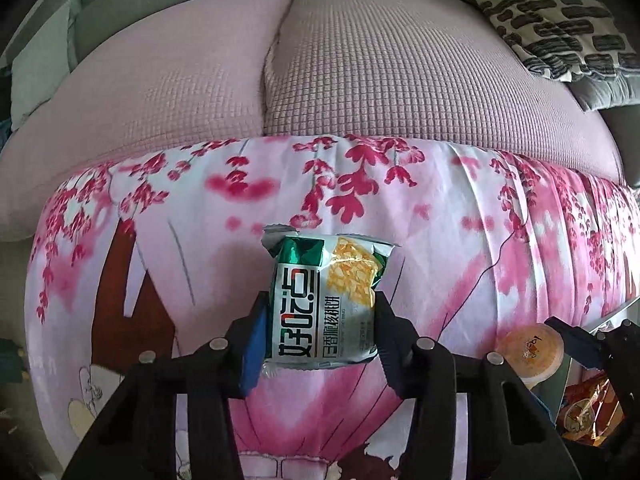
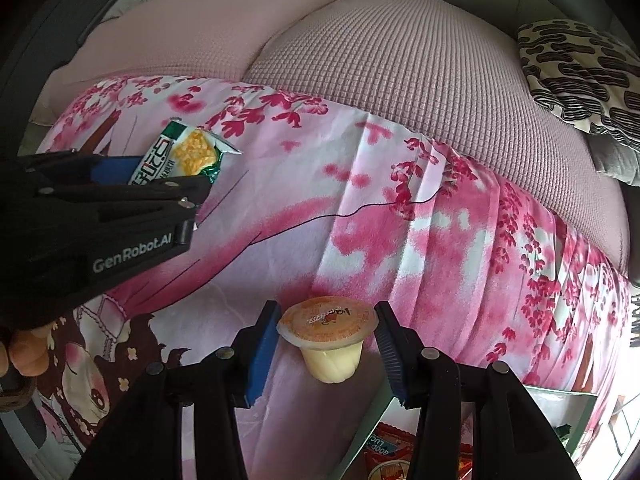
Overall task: Organize snacks
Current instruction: 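Carry the cracker pack and jelly cup over the tray with both grippers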
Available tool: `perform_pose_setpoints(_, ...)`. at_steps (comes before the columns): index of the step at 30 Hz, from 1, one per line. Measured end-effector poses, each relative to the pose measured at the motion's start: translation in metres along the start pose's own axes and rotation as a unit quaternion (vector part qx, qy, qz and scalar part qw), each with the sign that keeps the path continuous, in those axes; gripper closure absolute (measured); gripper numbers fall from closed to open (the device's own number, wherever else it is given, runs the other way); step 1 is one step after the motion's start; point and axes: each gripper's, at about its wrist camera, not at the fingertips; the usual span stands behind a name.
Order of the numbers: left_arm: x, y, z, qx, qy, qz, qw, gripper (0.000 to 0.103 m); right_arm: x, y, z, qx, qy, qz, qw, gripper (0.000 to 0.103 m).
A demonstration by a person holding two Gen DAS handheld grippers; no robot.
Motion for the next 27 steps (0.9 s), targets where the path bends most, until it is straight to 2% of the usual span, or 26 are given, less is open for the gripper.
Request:
perform_pose_setpoints(5,-0.019,-0.01,0.006,-0.026,0.012,-0.011,0.9995,0.053,-0.014,-0.001,0.008,0.005,0.011,-0.009,1.0,0.053)
perform_pose_setpoints(10,-0.049,-0.013,0.019,-0.05,0.04,-0.018,0.9978,0.053,-0.034,-0.003,0.023,0.019,0.029,-0.019,0.999,0.053)
perform_pose_setpoints(17,-0.103,-0.005,0.046,-0.079,0.077,0.004,0.9939,0.053,-0.084,0.002,0.048,0.051,0.082,-0.034,0.995,0.053)
perform_pose_setpoints(27,-0.148,0.024,0.084,-0.09,0.11,0.029,0.9895,0.053,-0.147,0.017,0.1,0.111,0.153,-0.026,0.982,0.053)
Point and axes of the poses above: each gripper's, at about its wrist camera, not at the fingertips, and x roughly the way its jaws point, y to its right, z to its underside, and after that the axes turned 7 degrees about y, right-handed
